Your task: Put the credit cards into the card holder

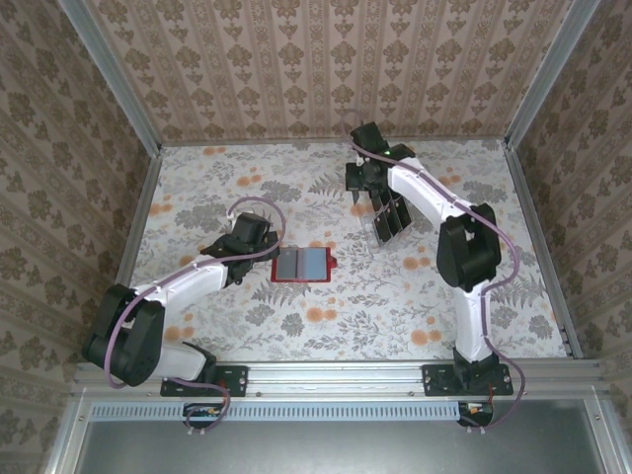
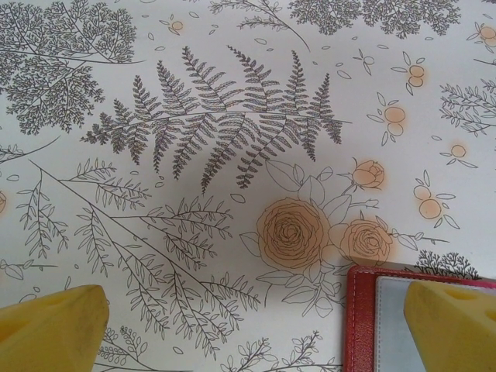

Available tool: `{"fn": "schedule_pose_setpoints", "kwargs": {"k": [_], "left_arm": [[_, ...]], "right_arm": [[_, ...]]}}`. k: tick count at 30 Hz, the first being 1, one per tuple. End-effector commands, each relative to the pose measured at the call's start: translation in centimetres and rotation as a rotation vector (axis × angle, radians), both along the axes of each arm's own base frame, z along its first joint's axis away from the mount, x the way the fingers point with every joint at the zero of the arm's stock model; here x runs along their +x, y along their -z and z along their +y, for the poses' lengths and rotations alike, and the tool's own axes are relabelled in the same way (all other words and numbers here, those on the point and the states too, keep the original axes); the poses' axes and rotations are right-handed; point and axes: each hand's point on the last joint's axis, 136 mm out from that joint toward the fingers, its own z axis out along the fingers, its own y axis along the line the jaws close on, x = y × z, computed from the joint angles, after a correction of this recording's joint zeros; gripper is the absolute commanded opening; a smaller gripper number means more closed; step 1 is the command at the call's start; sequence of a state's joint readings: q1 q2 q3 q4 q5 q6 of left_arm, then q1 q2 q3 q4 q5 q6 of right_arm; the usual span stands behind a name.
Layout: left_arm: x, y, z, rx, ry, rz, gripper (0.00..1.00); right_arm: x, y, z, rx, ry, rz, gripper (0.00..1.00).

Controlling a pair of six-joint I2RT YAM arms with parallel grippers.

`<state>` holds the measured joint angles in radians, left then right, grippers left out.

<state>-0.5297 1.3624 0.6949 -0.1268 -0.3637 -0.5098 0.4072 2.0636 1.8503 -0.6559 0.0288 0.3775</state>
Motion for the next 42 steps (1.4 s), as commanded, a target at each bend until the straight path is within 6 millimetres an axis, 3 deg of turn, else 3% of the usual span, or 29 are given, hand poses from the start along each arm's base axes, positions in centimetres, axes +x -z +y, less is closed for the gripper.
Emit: {"fn": "schedule_pose_setpoints", "kwargs": {"k": [1, 4, 7, 12, 16, 31, 42], "left_arm": [[-0.3, 0.2, -0.2, 0.015, 0.033, -0.002, 1.00], [-0.6, 0.6, -0.3, -0.013, 0.021, 0.006, 1.00], [-0.9, 1.1, -0.6, -0.033, 0.020, 0.030, 1.00], [-1.3, 2.0, -1.1, -0.039, 0.033, 0.087, 1.00], [-1.6, 2.5, -1.1, -0.035, 0.034, 0.117, 1.00], [-1.9, 3.4, -1.4, -0.050, 0.035, 0.151, 1.00], [-1.7, 3.4, -1.9, -0.057, 0.049, 0.164, 1.00]], "right_arm": [[-1.7, -3.4, 2.9, 0.176, -0.010, -0.052, 0.00], [-4.0, -3.8, 5.4, 0.289, -0.023, -0.067, 0.00], [-6.8, -2.8, 8.0, 0.359, -0.027, -0.061, 0.00], [-11.4, 0.1, 12.2, 0.412, -0.034, -0.023, 0.00], [-13.2, 2.2, 13.6, 0.416, -0.014, -0.014, 0.00], [-15.1, 7.8, 13.2, 0.413, 0.071, 0.011, 0.00], [-16.3, 11.0, 10.0, 0.320, 0.100, 0.055, 0.00]]}}
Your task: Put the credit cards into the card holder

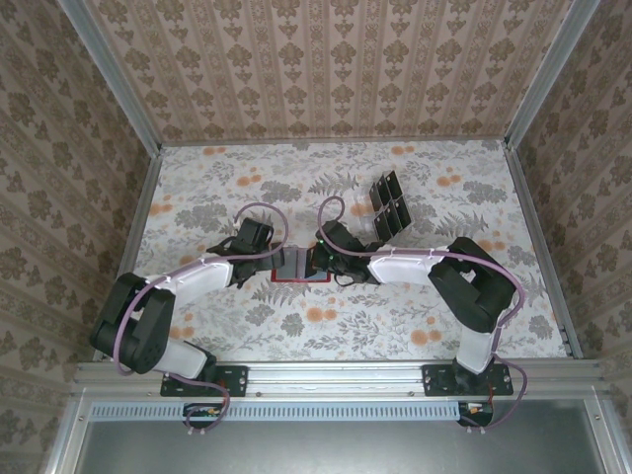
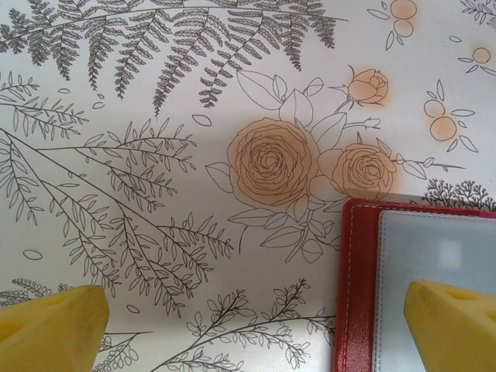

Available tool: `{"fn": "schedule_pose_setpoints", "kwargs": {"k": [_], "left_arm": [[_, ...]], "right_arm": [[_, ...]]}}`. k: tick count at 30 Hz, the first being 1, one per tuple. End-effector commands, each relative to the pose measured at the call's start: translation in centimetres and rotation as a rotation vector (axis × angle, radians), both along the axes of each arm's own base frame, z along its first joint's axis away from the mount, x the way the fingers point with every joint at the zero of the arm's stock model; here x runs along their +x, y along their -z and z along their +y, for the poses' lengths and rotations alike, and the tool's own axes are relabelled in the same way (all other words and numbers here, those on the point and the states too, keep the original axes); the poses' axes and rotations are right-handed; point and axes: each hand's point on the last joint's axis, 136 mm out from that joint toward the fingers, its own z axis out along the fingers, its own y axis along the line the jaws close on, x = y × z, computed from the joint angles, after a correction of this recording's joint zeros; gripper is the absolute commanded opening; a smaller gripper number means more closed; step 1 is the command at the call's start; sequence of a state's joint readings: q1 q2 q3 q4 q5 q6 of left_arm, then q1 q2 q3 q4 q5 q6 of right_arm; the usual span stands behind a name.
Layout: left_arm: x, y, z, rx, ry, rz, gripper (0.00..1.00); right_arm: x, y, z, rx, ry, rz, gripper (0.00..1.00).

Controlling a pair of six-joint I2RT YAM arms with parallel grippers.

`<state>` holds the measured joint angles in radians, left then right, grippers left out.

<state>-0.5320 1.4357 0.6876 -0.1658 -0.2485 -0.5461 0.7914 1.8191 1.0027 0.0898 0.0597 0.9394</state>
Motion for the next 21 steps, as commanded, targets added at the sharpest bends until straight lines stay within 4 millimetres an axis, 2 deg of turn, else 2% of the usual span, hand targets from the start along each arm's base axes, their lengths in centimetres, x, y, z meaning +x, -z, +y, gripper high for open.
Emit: {"fn": "schedule_pose_setpoints", "kwargs": {"k": [1, 6, 16, 21], "left_arm": [[0.1, -0.2, -0.7, -0.016, 0.008, 0.016, 1.00], [0.0, -0.1, -1.3, -0.037, 0.027, 0.024, 1.00], [0.6, -0.6, -3.1, -0.084, 0.090, 0.005, 1.00], [0.9, -0.1, -3.8, -0.068, 0.118, 0.023, 1.00]], "right_arm": [[-0.1, 1.3, -1.7, -0.050, 0.024, 0.013, 0.00], [0.1, 1.6, -2.5, -0.063, 0.022, 0.023, 0.00], [0.2, 1.8, -2.2, -0.052, -0.009, 0.039, 0.00], [0.0, 2.2, -2.3, -0.057, -0.012, 0.047, 0.00]]}}
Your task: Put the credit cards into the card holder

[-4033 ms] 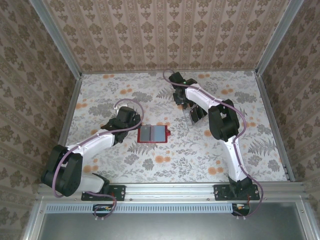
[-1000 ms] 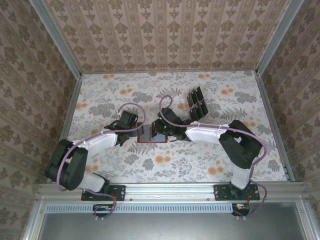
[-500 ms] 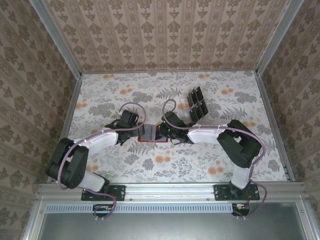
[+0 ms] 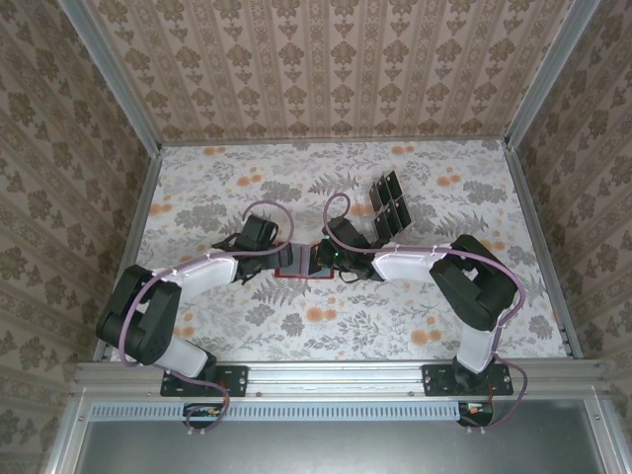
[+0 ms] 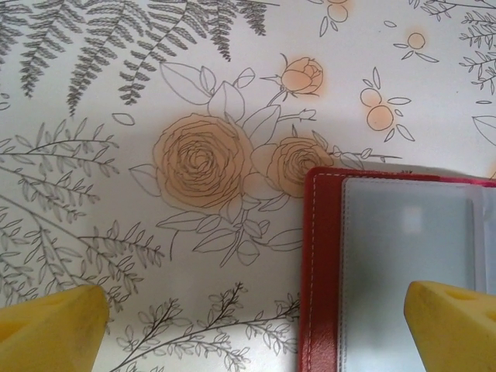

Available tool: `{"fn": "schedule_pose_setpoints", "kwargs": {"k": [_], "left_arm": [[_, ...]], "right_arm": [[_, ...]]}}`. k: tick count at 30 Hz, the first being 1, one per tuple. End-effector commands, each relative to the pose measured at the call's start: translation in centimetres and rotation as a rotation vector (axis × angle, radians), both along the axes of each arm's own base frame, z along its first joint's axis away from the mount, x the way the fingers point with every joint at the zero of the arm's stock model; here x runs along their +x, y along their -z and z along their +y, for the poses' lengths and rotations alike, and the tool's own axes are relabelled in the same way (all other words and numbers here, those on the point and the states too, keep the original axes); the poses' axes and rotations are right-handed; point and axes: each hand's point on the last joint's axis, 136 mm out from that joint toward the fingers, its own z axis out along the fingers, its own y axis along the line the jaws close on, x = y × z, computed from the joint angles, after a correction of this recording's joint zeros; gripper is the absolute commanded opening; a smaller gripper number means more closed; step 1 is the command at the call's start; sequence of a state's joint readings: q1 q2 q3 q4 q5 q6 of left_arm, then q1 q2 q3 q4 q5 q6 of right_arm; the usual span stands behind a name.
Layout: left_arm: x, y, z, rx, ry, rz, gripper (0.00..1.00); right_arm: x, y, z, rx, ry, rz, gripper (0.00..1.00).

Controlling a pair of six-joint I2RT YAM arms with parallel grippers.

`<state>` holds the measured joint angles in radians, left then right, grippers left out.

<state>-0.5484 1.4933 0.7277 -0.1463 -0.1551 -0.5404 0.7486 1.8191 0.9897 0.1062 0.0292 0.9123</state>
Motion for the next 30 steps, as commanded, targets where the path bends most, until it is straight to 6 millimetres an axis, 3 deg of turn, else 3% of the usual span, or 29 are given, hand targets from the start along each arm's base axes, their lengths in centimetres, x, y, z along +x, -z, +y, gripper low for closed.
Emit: {"fn": "schedule_pose_setpoints", "kwargs": {"k": [1, 7, 15, 23, 30], "left_arm": [[0.6, -0.4, -1.2, 0.000, 0.049, -0.014, 1.00], [0.5, 0.8, -1.1, 0.056, 0.067, 0.015, 1.00], [-0.7, 3.0, 1.2, 0.170, 0.015, 0.095, 1.00], [-2.1, 3.8, 2.5, 0.182, -0.036, 0.128, 1.00], [-2.4, 4.0, 2.8, 0.185, -0.045, 0.134, 1.00]], "right_arm": [[-0.9, 2.1, -1.2, -0.063, -0.013, 0.047, 0.00], [-1.2, 2.4, -1.5, -0.070, -0.014, 0.056, 0.00], [-1.1, 2.6, -1.9, -0.072, -0.010, 0.061, 0.00], [-0.8, 3.0, -2.2, -0.061, -0.010, 0.077, 0.00], [0.1, 0.8, -1.0, 0.061, -0.039, 0.044, 0.00]]}}
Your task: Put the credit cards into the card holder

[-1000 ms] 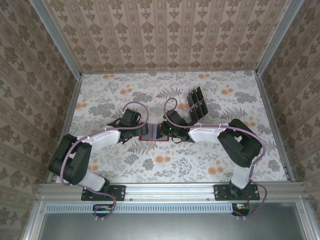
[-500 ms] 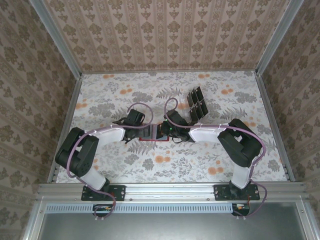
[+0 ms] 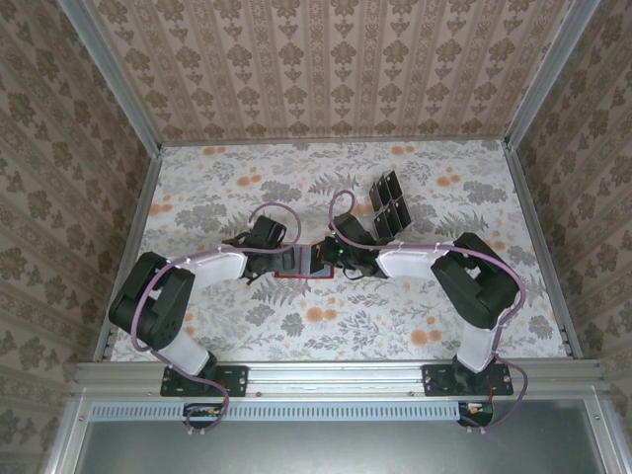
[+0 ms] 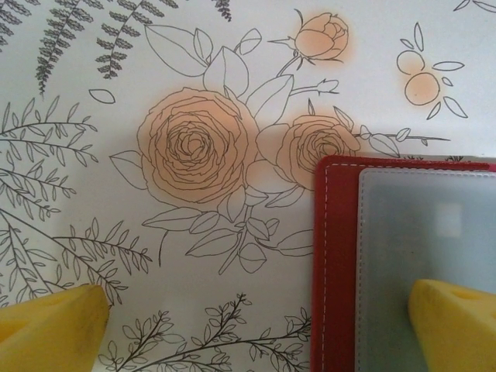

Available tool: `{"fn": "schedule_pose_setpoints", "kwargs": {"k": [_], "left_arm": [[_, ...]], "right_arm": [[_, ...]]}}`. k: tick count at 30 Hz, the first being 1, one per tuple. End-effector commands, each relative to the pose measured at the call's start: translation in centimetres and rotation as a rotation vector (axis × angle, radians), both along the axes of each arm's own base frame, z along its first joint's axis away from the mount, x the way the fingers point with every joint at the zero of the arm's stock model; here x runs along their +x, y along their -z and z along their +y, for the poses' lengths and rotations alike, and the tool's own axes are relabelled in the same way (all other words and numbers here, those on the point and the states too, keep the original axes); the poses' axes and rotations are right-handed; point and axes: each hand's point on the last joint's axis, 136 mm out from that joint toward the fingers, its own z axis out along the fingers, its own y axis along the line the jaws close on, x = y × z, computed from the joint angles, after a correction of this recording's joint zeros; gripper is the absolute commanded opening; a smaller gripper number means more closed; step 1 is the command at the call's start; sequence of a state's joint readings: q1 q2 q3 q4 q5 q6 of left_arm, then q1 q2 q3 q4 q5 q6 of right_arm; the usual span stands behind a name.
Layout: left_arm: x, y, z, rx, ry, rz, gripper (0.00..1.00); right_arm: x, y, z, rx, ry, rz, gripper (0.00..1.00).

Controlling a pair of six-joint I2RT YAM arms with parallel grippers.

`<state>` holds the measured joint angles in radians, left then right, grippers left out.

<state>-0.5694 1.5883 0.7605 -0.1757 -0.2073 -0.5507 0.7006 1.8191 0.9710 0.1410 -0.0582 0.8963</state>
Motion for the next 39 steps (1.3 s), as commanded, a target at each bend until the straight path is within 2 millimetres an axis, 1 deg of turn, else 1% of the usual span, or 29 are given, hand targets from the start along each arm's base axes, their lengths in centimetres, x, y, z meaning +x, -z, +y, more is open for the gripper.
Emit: {"fn": "schedule_pose_setpoints", "kwargs": {"k": [1, 6, 9, 12, 26, 34, 39], "left_arm": [[-2.3, 1.8, 2.5, 0.100, -0.031, 0.079, 1.00], [-2.5, 2.0, 2.5, 0.097, -0.037, 0.087, 1.00], [-2.6, 2.0, 2.6, 0.096, -0.039, 0.089, 1.00], [-2.5, 1.9, 2.5, 0.094, -0.040, 0.085, 1.00], [-2.8, 2.2, 2.8, 0.098, -0.046, 0.093, 1.00], [-2.9, 2.3, 2.8, 0.099, -0.047, 0.095, 1.00], [-3.0, 2.4, 2.8, 0.098, -0.047, 0.098, 1.00]], "right_arm": [[-0.3, 0.4, -0.2, 0.032, -0.019, 0.018, 0.00], [0.0, -1.8, 1.3, 0.151, -0.030, -0.015, 0.00], [0.1, -2.5, 1.9, 0.198, -0.032, -0.030, 0.00], [0.1, -2.7, 2.2, 0.210, -0.032, -0.045, 0.00], [0.6, -1.2, 3.0, 0.251, -0.003, -0.033, 0.00], [0.4, 0.0, 3.2, 0.254, 0.004, -0.016, 0.00], [0.3, 0.4, 3.3, 0.269, 0.009, -0.009, 0.00]]}}
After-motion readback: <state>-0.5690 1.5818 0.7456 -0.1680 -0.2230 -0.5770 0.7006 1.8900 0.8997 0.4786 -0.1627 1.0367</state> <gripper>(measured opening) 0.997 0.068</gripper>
